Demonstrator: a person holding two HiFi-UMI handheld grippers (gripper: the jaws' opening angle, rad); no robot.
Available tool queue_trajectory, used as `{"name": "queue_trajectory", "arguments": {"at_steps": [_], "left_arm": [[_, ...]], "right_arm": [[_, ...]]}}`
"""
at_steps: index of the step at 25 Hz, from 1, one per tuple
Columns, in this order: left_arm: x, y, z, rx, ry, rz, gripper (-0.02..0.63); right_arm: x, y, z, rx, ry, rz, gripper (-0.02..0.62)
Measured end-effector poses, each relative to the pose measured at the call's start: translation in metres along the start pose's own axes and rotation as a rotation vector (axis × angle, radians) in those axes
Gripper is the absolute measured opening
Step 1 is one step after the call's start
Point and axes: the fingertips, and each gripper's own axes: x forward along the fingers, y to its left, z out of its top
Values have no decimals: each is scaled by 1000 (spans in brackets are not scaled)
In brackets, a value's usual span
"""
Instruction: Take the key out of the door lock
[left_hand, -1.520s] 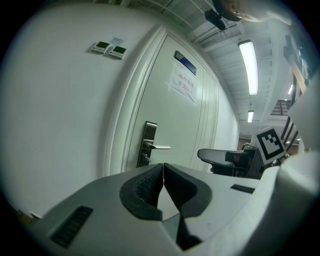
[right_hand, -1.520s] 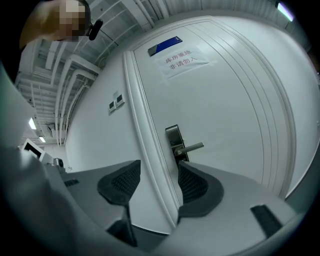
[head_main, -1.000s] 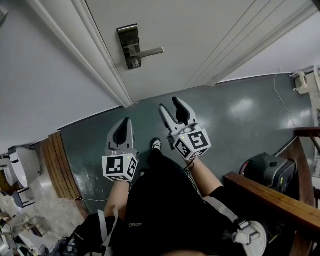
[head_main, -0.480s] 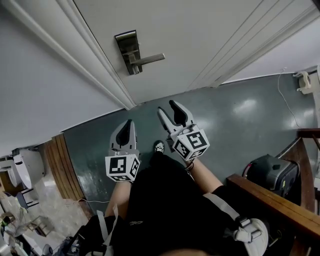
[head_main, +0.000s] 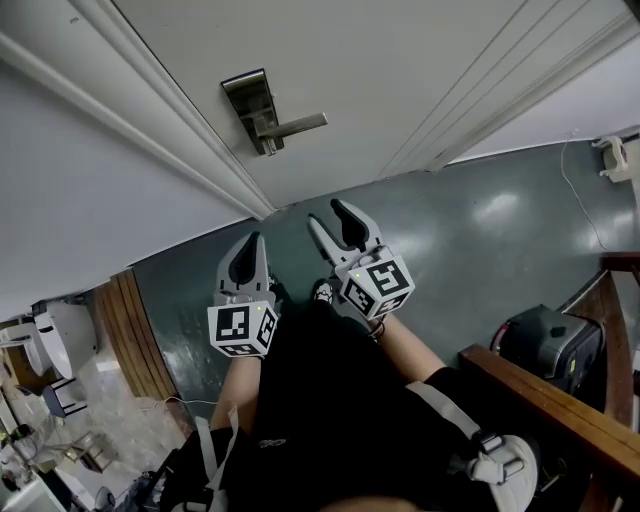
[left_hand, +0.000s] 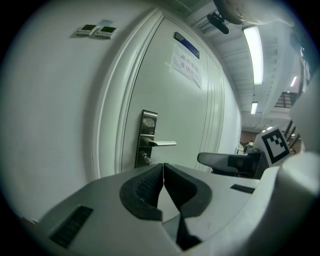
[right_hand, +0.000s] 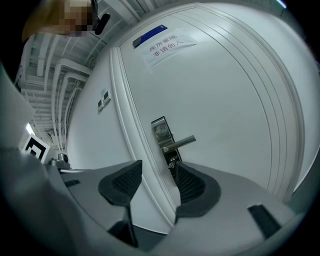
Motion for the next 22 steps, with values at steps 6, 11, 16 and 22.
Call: {"name": "queue_trajectory", "arguments": {"at_steps": [6,11,16,22], "left_arm": [[12,16,2,6,10,-20,23],[30,35,10,8,8,-42,23],[49,55,12,-4,30,-76,23],[69,77,8,-14,58,-112,23]], "right_arm": [[20,5,-2,2,9,-4,218],[44,7,-2,4,16,-20,218],[71,4,-5,25,28,-50,218],[97,0,-11,39,45,-86,218]]}}
